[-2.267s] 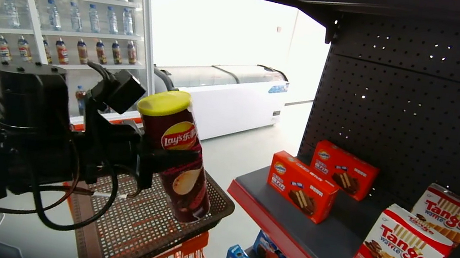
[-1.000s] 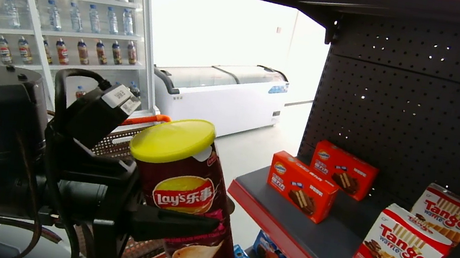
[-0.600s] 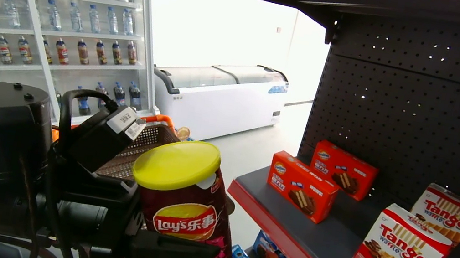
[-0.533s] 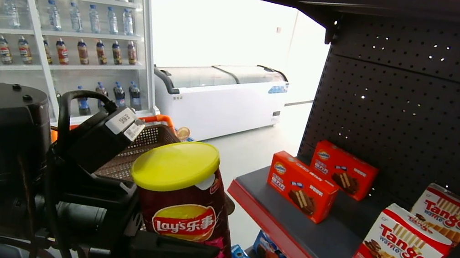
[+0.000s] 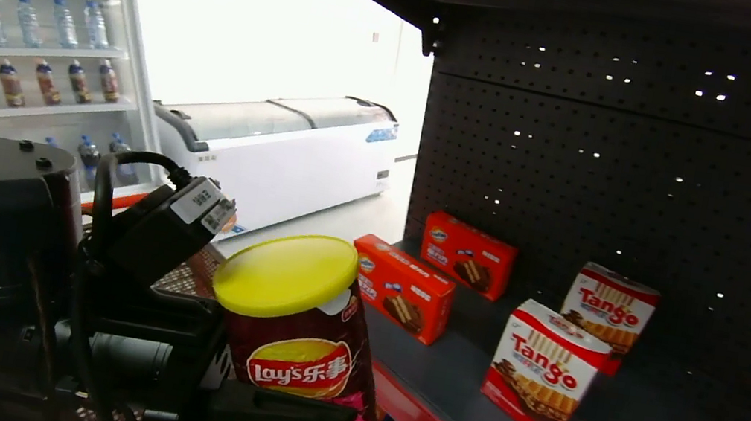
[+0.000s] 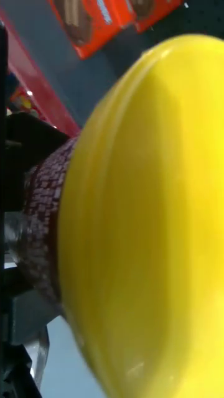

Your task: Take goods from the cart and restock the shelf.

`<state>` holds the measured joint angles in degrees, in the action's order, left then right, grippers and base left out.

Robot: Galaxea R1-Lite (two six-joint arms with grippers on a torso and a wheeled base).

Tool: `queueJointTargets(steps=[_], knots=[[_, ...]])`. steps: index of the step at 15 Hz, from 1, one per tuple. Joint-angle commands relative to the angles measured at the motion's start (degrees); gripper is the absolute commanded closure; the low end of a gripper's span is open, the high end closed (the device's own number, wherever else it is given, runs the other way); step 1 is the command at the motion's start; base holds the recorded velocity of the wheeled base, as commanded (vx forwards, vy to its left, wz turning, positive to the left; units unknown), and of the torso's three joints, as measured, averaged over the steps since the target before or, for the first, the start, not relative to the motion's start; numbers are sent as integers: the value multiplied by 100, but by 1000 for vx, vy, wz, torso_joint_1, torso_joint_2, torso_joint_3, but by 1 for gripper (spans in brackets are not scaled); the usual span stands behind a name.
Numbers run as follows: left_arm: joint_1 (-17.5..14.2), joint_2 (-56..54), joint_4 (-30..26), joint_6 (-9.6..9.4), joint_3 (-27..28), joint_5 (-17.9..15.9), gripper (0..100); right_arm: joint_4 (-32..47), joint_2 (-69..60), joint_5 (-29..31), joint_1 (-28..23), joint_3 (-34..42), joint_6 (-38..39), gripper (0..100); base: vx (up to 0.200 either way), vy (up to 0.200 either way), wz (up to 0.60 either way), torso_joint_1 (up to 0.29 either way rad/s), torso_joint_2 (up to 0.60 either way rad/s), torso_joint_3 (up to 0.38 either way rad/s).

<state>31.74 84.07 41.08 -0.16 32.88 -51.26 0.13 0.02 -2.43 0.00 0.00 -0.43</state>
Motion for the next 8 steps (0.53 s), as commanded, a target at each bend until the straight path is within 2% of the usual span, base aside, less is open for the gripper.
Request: queueJointTargets(steps=[1, 8], knots=[[-2, 22, 5, -2, -1, 2, 100, -5, -2, -4, 0, 0, -1, 0, 0, 0, -600, 2, 2, 2], [16, 57, 5, -11, -1, 2, 100, 4, -2, -4, 0, 0, -1, 0, 0, 0, -600, 3, 2, 2]])
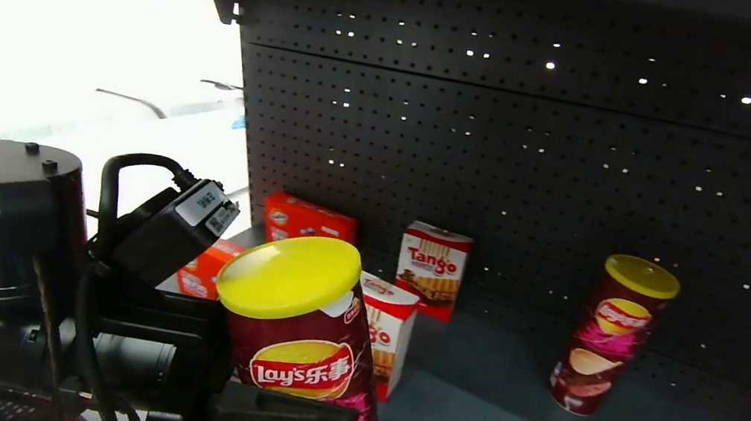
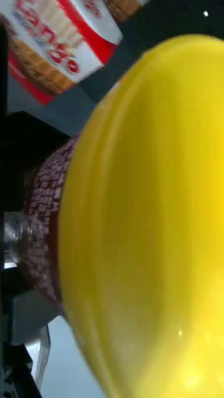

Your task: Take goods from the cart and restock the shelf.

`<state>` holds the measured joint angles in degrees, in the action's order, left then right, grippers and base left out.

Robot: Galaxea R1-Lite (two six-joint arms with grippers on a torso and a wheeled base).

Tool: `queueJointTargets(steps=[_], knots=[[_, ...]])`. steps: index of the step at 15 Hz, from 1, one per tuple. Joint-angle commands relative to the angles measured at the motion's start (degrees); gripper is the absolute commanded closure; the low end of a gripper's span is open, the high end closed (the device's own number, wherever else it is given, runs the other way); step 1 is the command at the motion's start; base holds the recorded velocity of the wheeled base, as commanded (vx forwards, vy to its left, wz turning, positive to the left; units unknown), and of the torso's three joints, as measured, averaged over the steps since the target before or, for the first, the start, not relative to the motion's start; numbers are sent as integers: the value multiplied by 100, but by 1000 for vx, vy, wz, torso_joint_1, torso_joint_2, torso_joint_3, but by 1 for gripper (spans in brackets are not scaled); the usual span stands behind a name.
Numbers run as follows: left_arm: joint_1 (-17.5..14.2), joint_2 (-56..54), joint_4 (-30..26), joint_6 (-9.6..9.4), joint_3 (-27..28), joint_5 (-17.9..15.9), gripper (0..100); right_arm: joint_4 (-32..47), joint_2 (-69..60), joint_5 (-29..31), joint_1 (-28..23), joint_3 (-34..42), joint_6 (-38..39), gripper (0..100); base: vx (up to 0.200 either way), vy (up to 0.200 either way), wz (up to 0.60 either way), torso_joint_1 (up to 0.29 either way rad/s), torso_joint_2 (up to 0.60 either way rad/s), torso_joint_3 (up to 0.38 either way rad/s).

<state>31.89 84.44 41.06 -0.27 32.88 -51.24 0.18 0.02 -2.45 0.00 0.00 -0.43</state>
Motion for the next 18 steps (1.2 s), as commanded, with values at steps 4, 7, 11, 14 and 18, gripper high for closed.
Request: queueJointTargets(steps=[4, 7, 11, 14, 18], knots=[[-7, 37, 7, 0, -1, 0, 100, -1, -2, -1, 0, 0, -1, 0, 0, 0, -600, 8, 1, -1], [-16, 46, 16, 0, -1, 0, 100, -1, -2, -1, 0, 0, -1, 0, 0, 0, -600, 2, -4, 4], [-60, 72, 25, 0, 17, 8, 100, -1, -2, -1, 0, 0, -10, 0, 0, 0, 0, 0, 0, 0], [-95, 19, 16, 0, -62, 35, 100, -9, -2, -1, 0, 0, -10, 0, 0, 0, 0, 0, 0, 0], [-95, -279, -10, -17, -220, 545, 100, -1, -2, -1, 0, 0, -10, 0, 0, 0, 0, 0, 0, 0]])
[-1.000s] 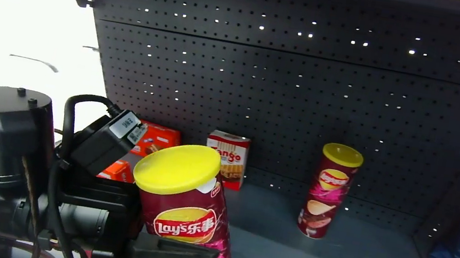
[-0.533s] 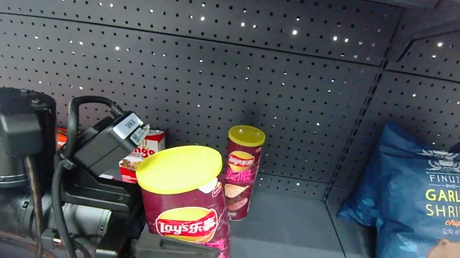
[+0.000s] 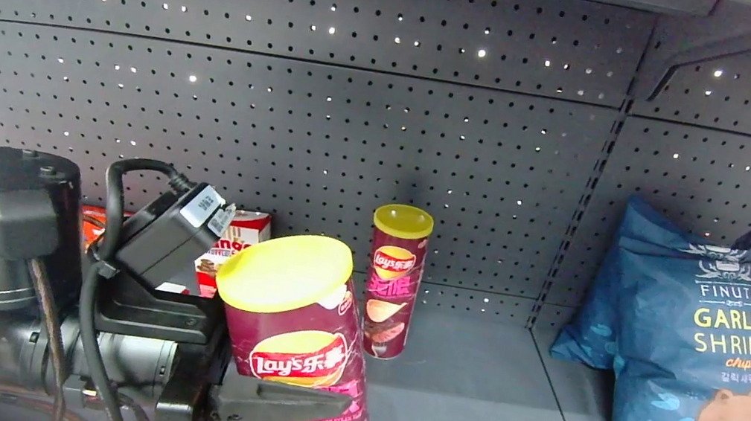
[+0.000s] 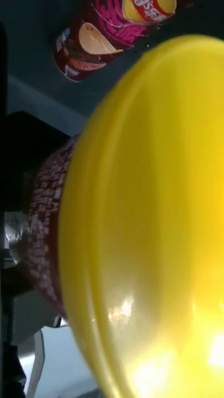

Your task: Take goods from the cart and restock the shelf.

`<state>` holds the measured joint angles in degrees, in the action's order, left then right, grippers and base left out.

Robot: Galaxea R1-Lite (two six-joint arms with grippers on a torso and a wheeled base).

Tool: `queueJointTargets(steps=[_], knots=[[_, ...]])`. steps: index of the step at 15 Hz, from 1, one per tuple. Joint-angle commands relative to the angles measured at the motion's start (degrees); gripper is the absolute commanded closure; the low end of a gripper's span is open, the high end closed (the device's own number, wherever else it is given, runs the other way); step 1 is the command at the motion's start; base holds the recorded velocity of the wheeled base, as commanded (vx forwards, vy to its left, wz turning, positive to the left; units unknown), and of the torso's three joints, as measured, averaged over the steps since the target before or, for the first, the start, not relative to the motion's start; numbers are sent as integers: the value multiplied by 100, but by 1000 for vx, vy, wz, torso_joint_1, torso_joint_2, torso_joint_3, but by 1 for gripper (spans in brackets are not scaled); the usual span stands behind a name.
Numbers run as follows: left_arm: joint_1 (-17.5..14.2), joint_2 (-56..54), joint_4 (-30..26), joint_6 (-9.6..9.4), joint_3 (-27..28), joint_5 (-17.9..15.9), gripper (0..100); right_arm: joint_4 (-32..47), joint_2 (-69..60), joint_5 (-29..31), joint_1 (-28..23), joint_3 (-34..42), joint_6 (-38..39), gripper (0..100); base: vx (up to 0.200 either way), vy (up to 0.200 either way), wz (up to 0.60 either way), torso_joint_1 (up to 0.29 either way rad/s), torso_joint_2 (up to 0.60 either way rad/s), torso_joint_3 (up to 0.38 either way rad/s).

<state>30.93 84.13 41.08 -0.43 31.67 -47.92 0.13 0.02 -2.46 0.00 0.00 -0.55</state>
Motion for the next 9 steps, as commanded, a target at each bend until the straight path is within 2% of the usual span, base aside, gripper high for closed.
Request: queueJointTargets(steps=[1, 2, 4, 5, 6, 7, 8, 9], knots=[[1, -353, -13, -1, -170, 336, 100, 4, -2, -9, 0, 0, -7, 0, 0, 0, 0, 0, 0, 0], [-17, -881, -21, 16, -478, 696, 100, -13, -2, 97, -9, 0, -42, 0, 0, 0, 0, 0, 0, 0], [-122, -1373, -39, 104, -609, 732, 100, -22, 33, 281, -26, -44, -86, 0, 0, 0, 0, 0, 0, 0], [-122, -1399, -39, 148, -627, 732, 100, 31, 94, 229, 0, -360, -7, 0, 0, 0, 0, 0, 0, 0], [-122, -1399, -30, 201, -636, 740, 100, 92, 1861, 246, 88, -2030, 1408, 0, 0, 0, 0, 0, 0, 0], [-131, -1381, -21, 201, -645, 758, 100, 92, 1931, 97, 272, -2171, 1479, 0, 0, 0, 0, 0, 0, 0], [-131, -1399, -21, 192, -609, 784, 100, 198, 1958, -211, 501, -2224, 784, 0, 0, 0, 0, 0, 0, 0], [-148, -1434, -30, 201, -618, 837, 100, 408, 2107, -351, 633, -2417, 529, 0, 0, 0, 0, 0, 0, 0]])
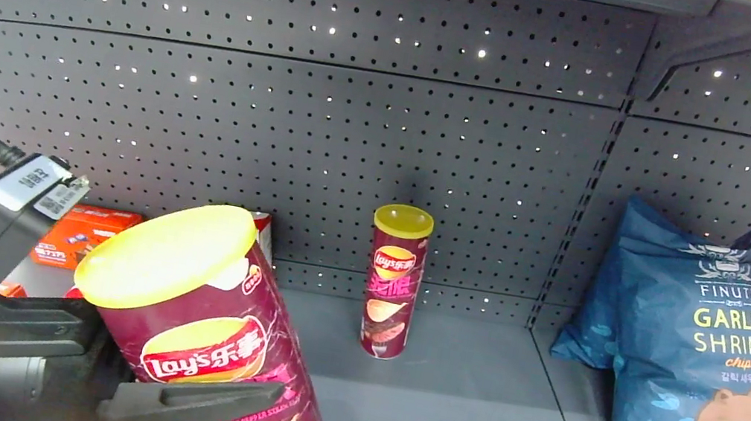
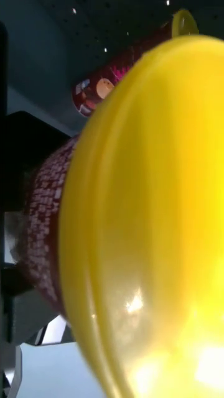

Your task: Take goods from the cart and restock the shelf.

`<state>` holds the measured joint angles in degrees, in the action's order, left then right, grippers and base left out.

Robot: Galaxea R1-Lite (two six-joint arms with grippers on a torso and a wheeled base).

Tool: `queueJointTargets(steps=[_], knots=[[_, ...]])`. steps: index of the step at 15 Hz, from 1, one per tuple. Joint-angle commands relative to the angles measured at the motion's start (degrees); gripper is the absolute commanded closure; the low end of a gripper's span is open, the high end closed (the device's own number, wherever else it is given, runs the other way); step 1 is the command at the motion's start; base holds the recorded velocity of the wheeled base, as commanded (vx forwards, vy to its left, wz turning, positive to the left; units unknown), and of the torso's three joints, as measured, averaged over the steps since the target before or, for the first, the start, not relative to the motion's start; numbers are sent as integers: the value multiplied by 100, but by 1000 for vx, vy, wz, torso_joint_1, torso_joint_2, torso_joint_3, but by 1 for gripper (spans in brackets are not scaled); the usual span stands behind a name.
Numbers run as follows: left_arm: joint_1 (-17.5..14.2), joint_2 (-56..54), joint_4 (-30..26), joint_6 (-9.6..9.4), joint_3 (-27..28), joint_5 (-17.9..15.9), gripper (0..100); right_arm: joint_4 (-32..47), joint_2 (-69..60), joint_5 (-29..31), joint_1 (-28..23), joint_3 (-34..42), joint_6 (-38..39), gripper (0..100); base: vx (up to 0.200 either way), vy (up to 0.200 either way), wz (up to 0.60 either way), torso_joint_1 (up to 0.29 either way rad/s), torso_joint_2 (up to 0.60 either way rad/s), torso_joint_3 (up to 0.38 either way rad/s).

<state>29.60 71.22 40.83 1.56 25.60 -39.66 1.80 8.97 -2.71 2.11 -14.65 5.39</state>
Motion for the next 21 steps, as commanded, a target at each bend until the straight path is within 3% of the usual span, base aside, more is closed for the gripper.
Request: queueJointTargets(steps=[1, 3, 6, 9, 12, 18, 21], knots=[[-68, -231, -13, 2, -46, 46, 100, 470, 1678, -599, 642, -1391, -240, 0, 0, 0, 0, 0, 0, 0], [-200, -293, -13, 11, -99, 54, 100, 461, 2654, -986, 1099, -1813, -644, 0, 0, 0, 0, 0, 0, 0], [-270, -293, -5, 11, -169, 46, 100, 435, 3735, -951, 2320, -2068, -741, 0, 0, 0, 0, 0, 0, 0], [-288, -293, 4, 213, -125, 54, 100, -84, 4693, -925, 3023, -2182, -741, 0, 0, 0, 0, 0, 0, 0], [-279, -284, 4, 222, -82, 54, 100, -734, 5791, -969, 3287, -2428, -741, 0, 0, 0, 0, 0, 0, 0], [-270, -266, -5, 222, -99, 28, 100, -1200, 7373, -977, 3472, -3342, -1075, 0, 0, 0, 0, 0, 0, 0], [-288, -275, -5, 222, -117, 11, 100, -1754, 8112, -1452, 3357, -3588, -1172, 0, 0, 0, 0, 0, 0, 0]])
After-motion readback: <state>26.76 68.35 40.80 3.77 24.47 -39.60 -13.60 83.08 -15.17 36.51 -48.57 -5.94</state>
